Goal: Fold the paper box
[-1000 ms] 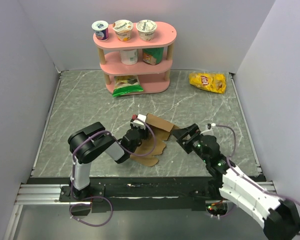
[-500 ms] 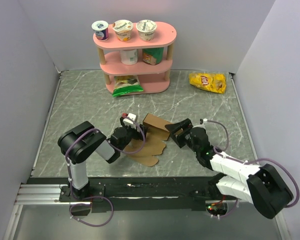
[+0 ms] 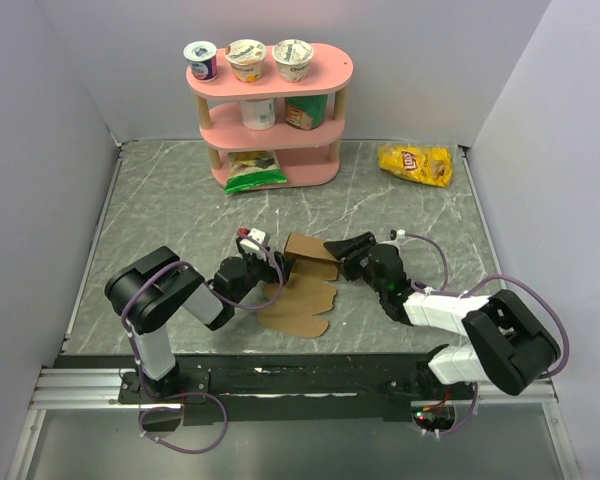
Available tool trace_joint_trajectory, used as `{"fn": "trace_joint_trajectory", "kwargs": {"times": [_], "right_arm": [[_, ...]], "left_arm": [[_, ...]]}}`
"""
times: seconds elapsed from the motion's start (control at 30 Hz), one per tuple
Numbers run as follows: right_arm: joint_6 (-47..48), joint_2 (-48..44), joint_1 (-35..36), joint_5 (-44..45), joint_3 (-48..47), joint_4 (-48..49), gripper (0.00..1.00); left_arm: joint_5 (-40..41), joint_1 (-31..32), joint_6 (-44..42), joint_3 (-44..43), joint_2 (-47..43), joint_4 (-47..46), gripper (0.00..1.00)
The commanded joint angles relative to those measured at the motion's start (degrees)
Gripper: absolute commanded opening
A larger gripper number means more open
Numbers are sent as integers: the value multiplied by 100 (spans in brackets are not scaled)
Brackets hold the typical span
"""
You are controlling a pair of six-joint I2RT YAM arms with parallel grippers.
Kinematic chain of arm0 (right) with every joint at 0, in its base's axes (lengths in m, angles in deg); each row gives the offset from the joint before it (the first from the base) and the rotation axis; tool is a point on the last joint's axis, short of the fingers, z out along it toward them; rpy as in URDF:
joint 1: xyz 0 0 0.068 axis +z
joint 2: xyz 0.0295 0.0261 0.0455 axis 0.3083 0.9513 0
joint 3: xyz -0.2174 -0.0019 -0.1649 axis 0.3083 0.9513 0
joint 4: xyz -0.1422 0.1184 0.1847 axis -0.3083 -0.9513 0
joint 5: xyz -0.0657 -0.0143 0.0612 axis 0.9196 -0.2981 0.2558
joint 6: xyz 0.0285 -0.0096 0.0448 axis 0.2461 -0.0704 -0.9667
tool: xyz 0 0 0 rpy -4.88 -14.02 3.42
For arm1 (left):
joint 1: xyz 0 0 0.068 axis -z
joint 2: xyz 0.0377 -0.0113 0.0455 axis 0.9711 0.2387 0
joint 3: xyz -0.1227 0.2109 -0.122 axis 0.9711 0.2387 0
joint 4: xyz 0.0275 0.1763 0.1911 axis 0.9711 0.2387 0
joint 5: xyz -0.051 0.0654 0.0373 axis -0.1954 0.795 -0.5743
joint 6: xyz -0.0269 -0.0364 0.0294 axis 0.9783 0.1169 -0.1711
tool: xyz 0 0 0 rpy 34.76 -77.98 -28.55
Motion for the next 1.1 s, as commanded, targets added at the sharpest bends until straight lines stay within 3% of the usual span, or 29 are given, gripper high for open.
{"fn": "trace_joint_trajectory", "kwargs": {"times": [0.0, 0.17, 0.43, 0.77, 1.07], "right_arm": [[-124, 83, 69, 249, -201, 345, 47], [-203, 206, 69, 258, -210, 389, 39], [-203, 311, 86, 250, -254, 380, 26], [-133, 320, 86, 250, -307, 257, 24], [-45, 285, 86, 258, -307, 196, 24]], "left_arm": [[-95, -6, 8, -65, 50, -481, 89], [89, -6, 42, -250, 314, -639, 89], [1063, 125, -36, -469, 727, -1009, 85], [1733, 328, -151, -690, 1079, -1412, 74], [1461, 328, 7, -610, 1141, -2107, 70]]}}
